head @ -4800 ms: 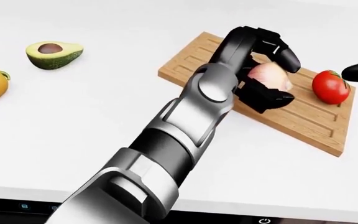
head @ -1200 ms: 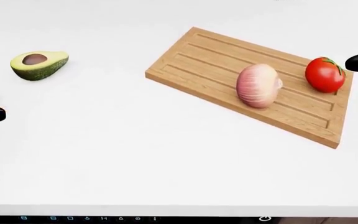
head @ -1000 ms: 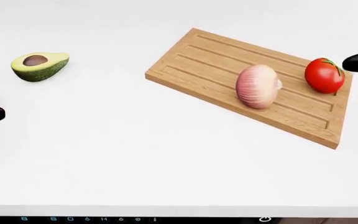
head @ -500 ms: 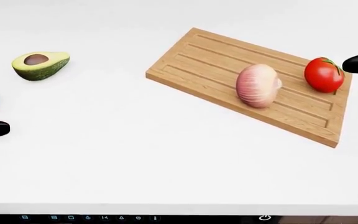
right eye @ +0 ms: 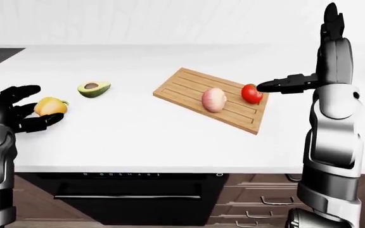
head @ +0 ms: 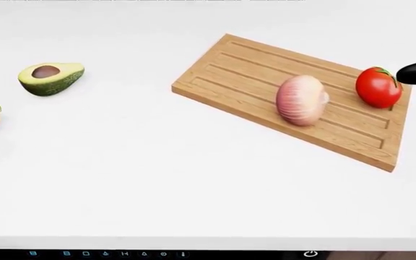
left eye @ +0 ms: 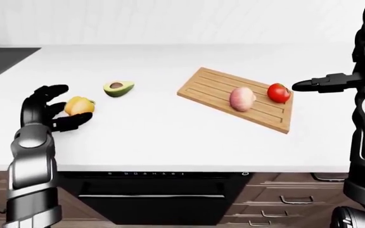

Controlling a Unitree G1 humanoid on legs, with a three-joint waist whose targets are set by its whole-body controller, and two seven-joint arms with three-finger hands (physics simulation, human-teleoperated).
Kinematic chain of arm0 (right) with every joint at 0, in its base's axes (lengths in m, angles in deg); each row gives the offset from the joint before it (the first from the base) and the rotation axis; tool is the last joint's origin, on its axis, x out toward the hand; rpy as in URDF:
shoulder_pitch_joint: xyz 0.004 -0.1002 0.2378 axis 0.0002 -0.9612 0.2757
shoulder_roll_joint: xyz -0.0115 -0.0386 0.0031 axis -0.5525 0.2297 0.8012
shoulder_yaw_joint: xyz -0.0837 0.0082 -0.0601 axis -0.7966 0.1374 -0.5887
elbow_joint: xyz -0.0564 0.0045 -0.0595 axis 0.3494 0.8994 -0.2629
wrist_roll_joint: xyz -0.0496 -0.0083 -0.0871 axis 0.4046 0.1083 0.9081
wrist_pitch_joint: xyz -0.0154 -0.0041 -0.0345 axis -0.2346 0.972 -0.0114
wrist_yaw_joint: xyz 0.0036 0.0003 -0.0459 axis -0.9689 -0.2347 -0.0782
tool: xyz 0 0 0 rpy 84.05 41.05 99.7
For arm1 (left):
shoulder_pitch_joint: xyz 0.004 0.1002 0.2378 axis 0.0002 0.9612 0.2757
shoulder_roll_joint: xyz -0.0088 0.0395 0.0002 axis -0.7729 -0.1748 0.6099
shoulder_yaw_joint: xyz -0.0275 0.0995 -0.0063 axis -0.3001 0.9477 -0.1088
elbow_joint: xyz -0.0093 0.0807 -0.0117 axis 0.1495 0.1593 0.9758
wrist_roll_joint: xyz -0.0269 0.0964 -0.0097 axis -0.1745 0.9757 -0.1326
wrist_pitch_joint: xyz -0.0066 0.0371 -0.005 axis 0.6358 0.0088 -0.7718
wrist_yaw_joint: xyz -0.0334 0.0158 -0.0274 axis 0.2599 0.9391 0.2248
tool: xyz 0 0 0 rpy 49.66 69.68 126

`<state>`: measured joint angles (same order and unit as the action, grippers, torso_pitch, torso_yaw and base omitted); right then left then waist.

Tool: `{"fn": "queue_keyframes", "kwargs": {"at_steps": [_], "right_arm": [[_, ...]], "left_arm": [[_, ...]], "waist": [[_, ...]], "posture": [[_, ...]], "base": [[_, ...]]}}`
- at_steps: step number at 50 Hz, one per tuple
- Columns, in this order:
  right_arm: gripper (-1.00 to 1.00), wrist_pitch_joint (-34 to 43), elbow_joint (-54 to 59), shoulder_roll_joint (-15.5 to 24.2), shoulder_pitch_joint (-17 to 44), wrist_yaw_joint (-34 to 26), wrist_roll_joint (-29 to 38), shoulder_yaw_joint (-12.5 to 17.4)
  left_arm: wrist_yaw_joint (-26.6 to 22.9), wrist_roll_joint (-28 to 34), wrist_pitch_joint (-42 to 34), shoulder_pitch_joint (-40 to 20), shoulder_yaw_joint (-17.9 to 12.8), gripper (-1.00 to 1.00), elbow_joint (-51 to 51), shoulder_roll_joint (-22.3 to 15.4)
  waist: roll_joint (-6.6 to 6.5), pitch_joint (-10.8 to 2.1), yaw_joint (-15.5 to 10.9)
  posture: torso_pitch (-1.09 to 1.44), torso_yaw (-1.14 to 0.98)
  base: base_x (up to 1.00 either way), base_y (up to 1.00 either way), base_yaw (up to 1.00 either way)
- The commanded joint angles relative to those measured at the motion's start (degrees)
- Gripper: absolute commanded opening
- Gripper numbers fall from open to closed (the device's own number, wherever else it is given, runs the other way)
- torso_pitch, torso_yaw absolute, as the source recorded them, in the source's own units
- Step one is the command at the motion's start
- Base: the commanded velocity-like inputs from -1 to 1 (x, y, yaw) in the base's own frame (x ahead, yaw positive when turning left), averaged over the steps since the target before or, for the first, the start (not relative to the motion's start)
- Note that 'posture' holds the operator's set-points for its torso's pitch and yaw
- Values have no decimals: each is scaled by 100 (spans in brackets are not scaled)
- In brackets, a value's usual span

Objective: Place the avocado, onion, tomato and bell pepper on the cutting board.

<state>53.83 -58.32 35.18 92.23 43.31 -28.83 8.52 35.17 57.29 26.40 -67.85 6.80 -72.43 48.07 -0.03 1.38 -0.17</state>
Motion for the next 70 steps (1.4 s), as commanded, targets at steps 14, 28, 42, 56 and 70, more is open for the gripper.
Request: {"fn": "queue_keyframes", "kwargs": {"at_steps": [14, 28, 42, 56, 70], "right_arm": [[100, -106, -212, 134, 207, 55, 8, 71], [100, -101, -234, 139, 200, 41, -1, 81], [100, -105, -245, 165, 184, 29, -19, 102], [100, -31, -304, 222, 219, 21, -54, 118], [100, 12, -350, 275, 226, 14, -92, 154]], "left_arm": [[-143, 345, 203, -132, 181, -7, 101, 56], [-373, 643, -248, -177, 87, -36, -610, -44], [-785, 993, -825, -584, 139, -64, -1206, -279], [-1200, 1280, -1114, -2522, 740, -71, -605, -341], [-549, 1131, 1003, -5780, 1359, -73, 3870, 434]], "waist": [[-1, -141, 6], [13, -126, 23], [64, -77, 19], [116, -50, -15], [265, -46, -49]], "posture": [[0, 0], [0, 0], [0, 0], [0, 0], [0, 0]], "base": [[0, 0, 0], [0, 0, 0], [0, 0, 0], [0, 0, 0], [0, 0, 0]]}}
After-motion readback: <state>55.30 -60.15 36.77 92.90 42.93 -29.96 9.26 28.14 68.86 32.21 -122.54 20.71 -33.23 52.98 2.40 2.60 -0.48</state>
